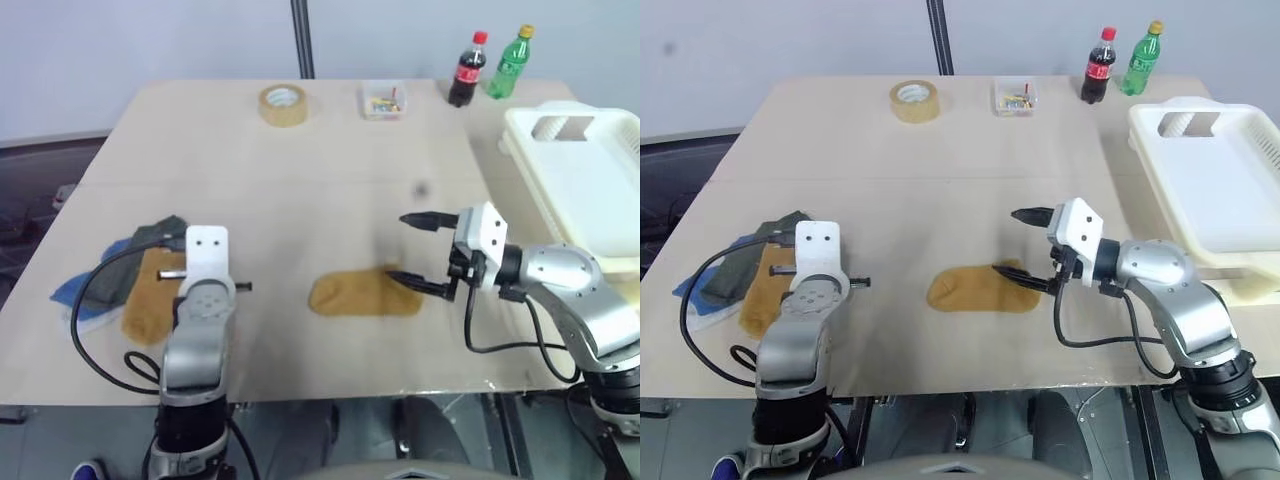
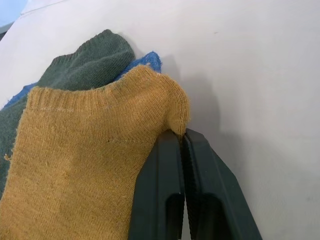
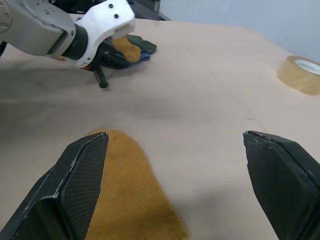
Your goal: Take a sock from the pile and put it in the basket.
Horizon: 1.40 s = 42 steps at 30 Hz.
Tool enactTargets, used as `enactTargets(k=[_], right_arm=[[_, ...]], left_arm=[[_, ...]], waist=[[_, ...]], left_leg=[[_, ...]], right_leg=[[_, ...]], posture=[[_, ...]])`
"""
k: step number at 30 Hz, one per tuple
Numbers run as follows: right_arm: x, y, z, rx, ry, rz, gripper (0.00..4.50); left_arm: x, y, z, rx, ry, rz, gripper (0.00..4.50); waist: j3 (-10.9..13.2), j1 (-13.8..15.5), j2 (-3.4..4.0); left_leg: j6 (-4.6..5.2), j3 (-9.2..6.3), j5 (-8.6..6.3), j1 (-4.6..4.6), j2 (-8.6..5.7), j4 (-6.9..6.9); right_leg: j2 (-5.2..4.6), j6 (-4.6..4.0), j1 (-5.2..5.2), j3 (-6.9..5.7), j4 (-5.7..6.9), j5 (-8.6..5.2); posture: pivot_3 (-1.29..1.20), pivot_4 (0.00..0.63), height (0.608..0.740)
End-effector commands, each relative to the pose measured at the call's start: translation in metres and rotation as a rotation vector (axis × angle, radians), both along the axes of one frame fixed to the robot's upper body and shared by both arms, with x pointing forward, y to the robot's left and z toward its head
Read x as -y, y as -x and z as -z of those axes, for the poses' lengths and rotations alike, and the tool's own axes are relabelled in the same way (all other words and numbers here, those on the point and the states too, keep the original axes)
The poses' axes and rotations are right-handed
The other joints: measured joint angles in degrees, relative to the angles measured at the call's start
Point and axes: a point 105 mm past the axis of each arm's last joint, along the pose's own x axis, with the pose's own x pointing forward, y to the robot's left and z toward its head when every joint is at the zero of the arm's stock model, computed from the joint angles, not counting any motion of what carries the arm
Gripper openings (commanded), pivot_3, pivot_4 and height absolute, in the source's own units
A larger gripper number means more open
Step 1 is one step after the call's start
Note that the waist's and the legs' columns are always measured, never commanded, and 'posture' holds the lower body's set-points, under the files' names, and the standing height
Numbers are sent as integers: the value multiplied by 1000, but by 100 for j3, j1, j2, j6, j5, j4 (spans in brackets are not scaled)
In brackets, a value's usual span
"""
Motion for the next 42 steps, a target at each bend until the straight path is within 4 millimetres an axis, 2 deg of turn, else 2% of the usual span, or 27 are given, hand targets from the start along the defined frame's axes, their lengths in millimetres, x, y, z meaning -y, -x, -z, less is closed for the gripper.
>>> enactTargets(k=[1,5,9,11,12,16,19,22,25,30,34,40,42], right_arm=[[1,5,-11,55,-9,-3,4500],[2,4,-10,51,-13,4,4500],[2,4,-10,48,-14,12,4500],[3,3,-9,45,-15,18,4500],[3,4,-9,45,-15,20,4500],[7,5,-9,45,-12,40,4500],[7,6,-8,43,-11,46,4500],[7,6,-8,42,-11,47,4500],[7,6,-8,43,-11,47,4500],[6,6,-8,43,-10,41,4500],[5,5,-7,41,-13,34,4500],[5,5,-7,39,-11,32,4500],[5,5,-7,38,-10,31,4500]], left_arm=[[8,4,-11,46,18,111,86],[42,2,-24,88,46,379,86],[59,-6,-26,89,52,492,86],[61,-14,-26,100,36,494,86],[57,-18,-27,102,20,459,86],[9,-21,-17,50,-100,192,86],[-4,-22,-12,5,-134,203,86],[-25,-17,-12,-4,-188,87,86],[-25,-17,-15,11,-198,114,86],[-14,-14,-22,30,-185,240,86],[-19,-8,-19,29,-172,156,86],[-18,-8,-22,30,-223,157,86],[-18,-8,-23,29,-231,172,716]], waist=[[0,-2,0],[0,16,0],[0,62,0],[0,69,0],[0,78,0],[0,33,0],[0,-10,1],[0,-17,1],[0,-17,1],[0,-12,1],[1,-6,1],[1,-13,1],[1,-11,1]], left_leg=[[0,1,0,0,0,0],[0,-2,0,-2,1,-1],[1,-2,0,-2,-1,3],[1,-2,0,-1,-1,3],[1,-3,0,-1,-1,3],[1,-2,0,0,0,1],[1,-2,0,0,1,1],[1,-1,0,2,1,0],[1,-2,-1,2,1,1],[1,-2,-1,2,1,1],[2,-2,-1,1,1,0],[2,-3,-1,1,1,0],[2,-3,-1,1,1,0]], right_leg=[[0,0,0,0,0,0],[-2,0,0,-2,-2,0],[-4,0,4,-4,-2,0],[-3,0,4,-4,-2,0],[-2,0,4,-4,-2,0],[1,0,3,-3,-2,0],[2,0,2,-2,-2,0],[1,0,2,-1,-1,0],[0,0,3,-2,0,0],[-2,0,3,-2,-2,0],[-2,0,3,-2,-2,0],[-1,0,2,-2,-1,0],[-1,0,2,-2,-1,0]], posture=[[0,150,740],[0,150,740],[0,150,740],[0,150,740],[0,150,740],[0,150,740],[0,150,740],[0,150,740],[0,150,740],[0,150,740],[0,150,740],[0,150,740],[0,150,740]])
